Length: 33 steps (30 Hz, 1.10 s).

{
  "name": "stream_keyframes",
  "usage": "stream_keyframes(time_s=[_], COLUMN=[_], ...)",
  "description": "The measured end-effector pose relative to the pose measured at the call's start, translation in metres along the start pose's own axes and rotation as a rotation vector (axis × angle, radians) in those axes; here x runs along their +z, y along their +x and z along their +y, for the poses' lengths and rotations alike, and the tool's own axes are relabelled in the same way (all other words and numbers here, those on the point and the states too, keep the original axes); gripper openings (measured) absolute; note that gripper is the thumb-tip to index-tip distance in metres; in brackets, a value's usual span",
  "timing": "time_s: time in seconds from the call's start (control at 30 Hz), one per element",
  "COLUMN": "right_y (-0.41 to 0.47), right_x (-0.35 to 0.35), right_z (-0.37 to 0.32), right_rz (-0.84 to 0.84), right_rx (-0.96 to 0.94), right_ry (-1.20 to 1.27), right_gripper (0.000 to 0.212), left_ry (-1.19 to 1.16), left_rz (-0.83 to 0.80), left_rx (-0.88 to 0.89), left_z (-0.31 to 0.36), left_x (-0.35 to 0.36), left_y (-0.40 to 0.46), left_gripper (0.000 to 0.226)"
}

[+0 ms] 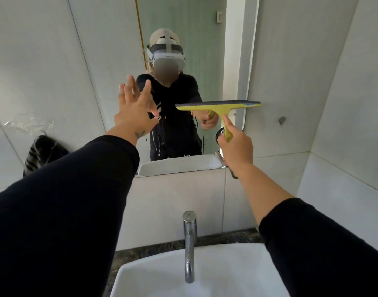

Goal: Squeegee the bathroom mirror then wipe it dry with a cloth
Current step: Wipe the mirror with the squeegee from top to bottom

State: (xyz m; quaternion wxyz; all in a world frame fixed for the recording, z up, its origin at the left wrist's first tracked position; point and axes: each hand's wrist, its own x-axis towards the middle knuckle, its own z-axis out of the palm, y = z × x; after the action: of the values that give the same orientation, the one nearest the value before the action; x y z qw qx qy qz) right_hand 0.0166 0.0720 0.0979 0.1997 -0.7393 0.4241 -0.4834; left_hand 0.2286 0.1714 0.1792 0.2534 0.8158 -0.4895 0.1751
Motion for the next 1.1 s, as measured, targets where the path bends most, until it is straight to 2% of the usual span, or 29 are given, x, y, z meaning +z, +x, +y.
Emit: stream_keyframes(time_s=[0.3,0.43,0.53,0.63,0.9,1.1], right_y=[-0.031,-0.034,-0.04,-0.048,-0.073,-0.085], right_x=[0.041,0.048,0.055,0.067,0.113,0.136], right_z=[-0.017,-0.022,-0.027,-0.034,-0.059,-0.069], right_rz=[-0.002,0.012,0.021,0.004,-0.005,-0.001], right_rx=[0.285,0.308,0.308,0.308,0.25,0.149], right_ry=[0.445,0.497,0.516,0.528,0.458,0.395], right_gripper=[0.063,0.062,0.062,0.063,0.065,0.062], left_ry=[0.004,0.017,-0.01,-0.003,-0.001,-0.027], left_rz=[-0.001,0.197,0.253,0.212,0.143,0.193], left_rx=[0.006,0.069,0.013,-0.055,-0.103,-0.146], left_z=[-0.002,-0.012,-0.028,-0.043,-0.072,-0.092], left_x=[0.001,0.004,0.012,0.017,0.017,0.015], left_y=[0.003,-0.002,-0.012,-0.022,-0.037,-0.049], left_gripper=[0.094,0.079,0.08,0.08,0.076,0.063])
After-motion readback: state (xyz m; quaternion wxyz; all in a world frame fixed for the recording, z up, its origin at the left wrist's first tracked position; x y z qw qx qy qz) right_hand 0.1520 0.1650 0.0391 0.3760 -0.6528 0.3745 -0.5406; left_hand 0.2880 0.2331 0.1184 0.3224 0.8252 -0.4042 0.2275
